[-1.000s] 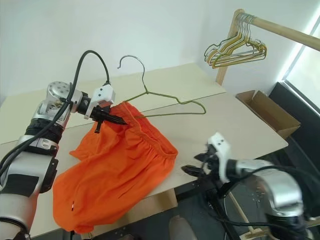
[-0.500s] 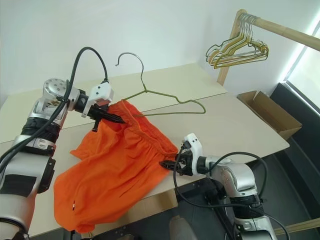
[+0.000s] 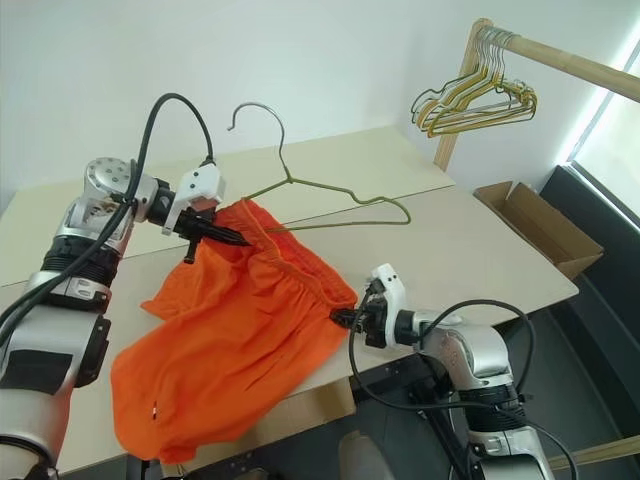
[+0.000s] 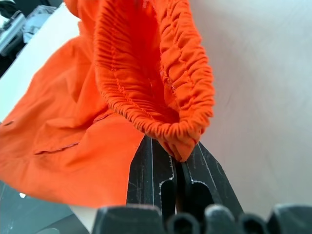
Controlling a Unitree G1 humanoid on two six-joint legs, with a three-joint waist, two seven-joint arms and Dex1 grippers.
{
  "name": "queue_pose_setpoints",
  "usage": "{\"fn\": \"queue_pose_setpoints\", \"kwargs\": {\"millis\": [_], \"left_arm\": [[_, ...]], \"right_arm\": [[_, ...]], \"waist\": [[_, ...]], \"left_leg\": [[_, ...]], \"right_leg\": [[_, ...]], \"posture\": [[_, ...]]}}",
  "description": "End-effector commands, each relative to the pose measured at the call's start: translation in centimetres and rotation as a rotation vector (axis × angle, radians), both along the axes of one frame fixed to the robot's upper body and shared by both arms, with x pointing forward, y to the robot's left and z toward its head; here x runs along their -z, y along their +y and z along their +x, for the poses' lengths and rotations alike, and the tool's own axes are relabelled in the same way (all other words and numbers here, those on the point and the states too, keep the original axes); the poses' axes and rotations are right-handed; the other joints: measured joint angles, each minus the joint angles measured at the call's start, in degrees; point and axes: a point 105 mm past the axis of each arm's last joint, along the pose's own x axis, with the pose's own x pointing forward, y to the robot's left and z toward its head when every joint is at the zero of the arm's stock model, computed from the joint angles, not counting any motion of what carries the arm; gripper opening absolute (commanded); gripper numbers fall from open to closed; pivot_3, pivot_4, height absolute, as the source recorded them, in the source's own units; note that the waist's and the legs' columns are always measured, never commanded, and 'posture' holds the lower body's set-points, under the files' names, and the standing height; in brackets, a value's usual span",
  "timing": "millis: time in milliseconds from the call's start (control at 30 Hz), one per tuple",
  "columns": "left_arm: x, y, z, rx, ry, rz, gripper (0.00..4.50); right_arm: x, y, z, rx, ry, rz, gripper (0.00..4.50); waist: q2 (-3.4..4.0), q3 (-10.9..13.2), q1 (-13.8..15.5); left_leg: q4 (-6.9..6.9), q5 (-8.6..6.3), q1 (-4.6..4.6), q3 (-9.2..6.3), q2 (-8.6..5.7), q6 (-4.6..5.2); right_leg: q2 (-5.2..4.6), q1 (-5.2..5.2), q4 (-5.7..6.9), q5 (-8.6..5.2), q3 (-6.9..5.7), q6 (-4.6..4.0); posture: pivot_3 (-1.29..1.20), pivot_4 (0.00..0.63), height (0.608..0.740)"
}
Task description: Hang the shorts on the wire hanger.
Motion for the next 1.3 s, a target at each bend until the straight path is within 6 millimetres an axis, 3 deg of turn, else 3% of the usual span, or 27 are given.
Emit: {"fn": "queue_pose_setpoints", "kwargs": {"millis": [33, 267, 500, 700, 967, 1300], "left_arm": [[-1.3, 1.0, -0.5, -0.003, -0.041, -0.034, 0.00], [-2.6, 2.3, -1.5, 0.012, -0.065, -0.136, 0.00], [0.1, 4.9, -4.1, 0.066, -0.058, 0.002, 0.00], [1.2, 6.3, -3.4, -0.013, -0.058, 0.052, 0.00], [-0.4, 4.9, -2.1, -0.097, -0.061, -0.135, 0.00], [2.7, 6.7, -3.2, -0.047, -0.036, 0.111, 0.00]], "right_arm": [[-3.2, -1.5, 0.5, -0.021, -0.085, 0.008, 0.01], [-5.3, -6.0, 0.4, -0.028, -0.032, -0.026, 0.01], [-6.2, -9.0, 1.0, 0.004, -0.010, -0.076, 0.01], [-7.0, -9.6, 1.1, -0.007, -0.028, -0.094, 0.01], [-6.9, -9.8, 0.8, -0.028, -0.030, -0.107, 0.01], [-7.7, -10.6, 1.1, -0.007, -0.059, -0.128, 0.01]], "waist": [[0.00, 0.0, -0.1], [0.00, 0.0, 0.2], [0.01, 0.0, 0.2], [0.01, 0.0, 1.5], [0.01, 0.0, 2.8], [0.01, 0.0, 2.8]], "left_leg": [[0.00, 0.00, 0.00, 0.00, 0.00, 0.00], [0.00, 0.00, 0.00, -0.02, 0.02, 0.01], [-0.02, -0.02, 0.09, 0.00, 0.08, 0.03], [0.01, -0.02, 0.05, 0.00, 0.02, 0.04], [0.05, -0.02, -0.03, 0.01, -0.04, 0.04], [0.04, -0.02, -0.02, 0.02, -0.04, 0.04]], "right_leg": [[0.00, 0.00, 0.00, 0.00, 0.00, 0.00], [0.00, 0.01, -0.31, 0.00, -0.03, 0.00], [-0.01, 0.06, -0.32, 0.00, 0.07, 0.00], [-0.06, 0.04, -0.36, 0.00, 0.05, 0.00], [-0.12, 0.01, -0.41, 0.00, 0.03, 0.00], [-0.13, 0.01, -0.40, 0.00, 0.04, 0.00]], "posture": [[-0.27, 0.006, 0.740], [-0.25, 0.007, 0.740], [-0.24, 0.006, 0.740], [-0.24, 0.006, 0.740], [-0.24, 0.008, 0.740], [-0.25, 0.007, 0.740]]}}
